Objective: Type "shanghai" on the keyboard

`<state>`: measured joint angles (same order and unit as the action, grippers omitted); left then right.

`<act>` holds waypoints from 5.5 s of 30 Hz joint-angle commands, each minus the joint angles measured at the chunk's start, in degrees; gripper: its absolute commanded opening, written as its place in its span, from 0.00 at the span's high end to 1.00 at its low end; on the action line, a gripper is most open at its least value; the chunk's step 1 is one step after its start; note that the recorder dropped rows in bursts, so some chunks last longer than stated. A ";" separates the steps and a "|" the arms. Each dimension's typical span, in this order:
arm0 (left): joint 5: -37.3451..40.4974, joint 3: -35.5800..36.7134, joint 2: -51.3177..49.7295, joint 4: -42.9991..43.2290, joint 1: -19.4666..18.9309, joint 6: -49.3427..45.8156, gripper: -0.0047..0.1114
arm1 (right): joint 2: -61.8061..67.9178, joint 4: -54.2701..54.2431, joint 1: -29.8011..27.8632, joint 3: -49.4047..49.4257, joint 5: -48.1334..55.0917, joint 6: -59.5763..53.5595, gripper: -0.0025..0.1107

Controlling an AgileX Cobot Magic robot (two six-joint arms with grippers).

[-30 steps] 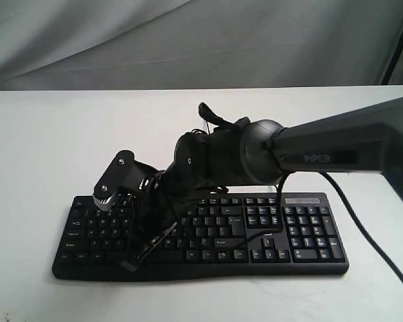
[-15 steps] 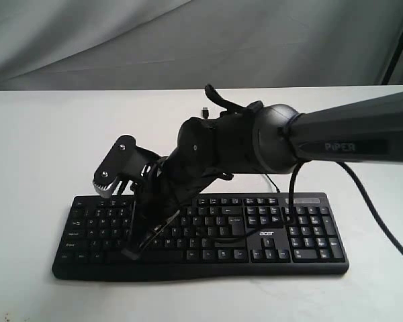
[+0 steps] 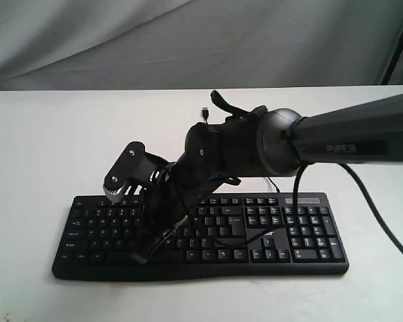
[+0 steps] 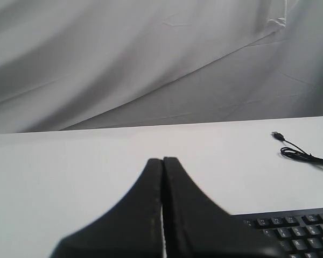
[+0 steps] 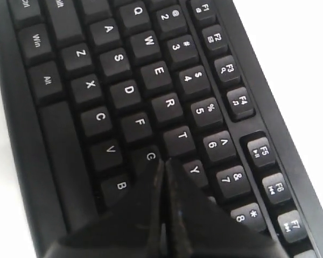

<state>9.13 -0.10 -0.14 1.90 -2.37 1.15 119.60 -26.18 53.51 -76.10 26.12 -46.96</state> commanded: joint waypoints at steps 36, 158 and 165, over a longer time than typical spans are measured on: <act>-0.34 0.10 0.14 0.00 0.37 0.15 0.96 | 12.78 0.21 5.33 -24.04 9.08 -1.09 0.98; -0.34 0.10 0.14 0.00 0.37 0.15 0.96 | -0.84 3.11 -4.95 3.09 0.20 3.39 0.98; -0.34 0.10 0.14 0.00 0.37 0.15 0.96 | 0.82 2.88 -4.85 3.09 0.07 3.30 0.98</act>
<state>9.13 -0.10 -0.14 1.90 -2.37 1.15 119.22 -23.64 48.66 -73.18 25.77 -43.13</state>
